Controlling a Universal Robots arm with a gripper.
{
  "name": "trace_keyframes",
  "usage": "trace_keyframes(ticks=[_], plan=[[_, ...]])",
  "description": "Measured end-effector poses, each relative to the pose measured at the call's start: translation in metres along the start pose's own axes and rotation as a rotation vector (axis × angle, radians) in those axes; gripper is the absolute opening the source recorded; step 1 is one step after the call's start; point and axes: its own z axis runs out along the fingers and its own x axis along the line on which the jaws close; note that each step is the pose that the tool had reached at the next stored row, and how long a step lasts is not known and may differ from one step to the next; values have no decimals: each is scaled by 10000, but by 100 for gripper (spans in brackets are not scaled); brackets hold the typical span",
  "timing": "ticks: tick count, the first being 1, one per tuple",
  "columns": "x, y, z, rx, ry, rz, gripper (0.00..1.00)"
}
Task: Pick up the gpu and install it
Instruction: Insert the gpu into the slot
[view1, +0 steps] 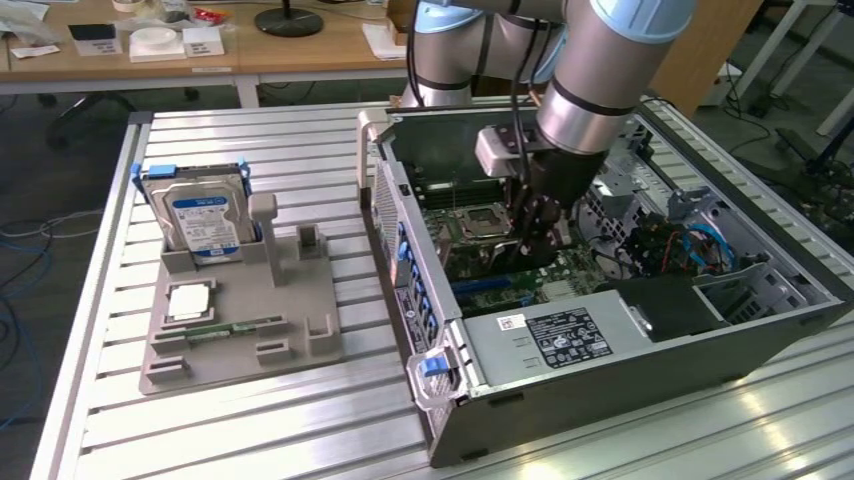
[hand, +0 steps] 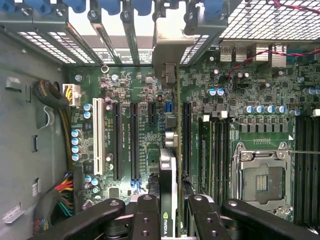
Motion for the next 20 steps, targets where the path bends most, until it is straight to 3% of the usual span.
trace_keyframes(ticks=[5,10,11,20], plan=[[-9,34,8,108,59,-3,26],[-12,37,10,124,79,-5,26],[-12,37,16,170,91,-6,26],[-12,37,17,170,91,-6,26]])
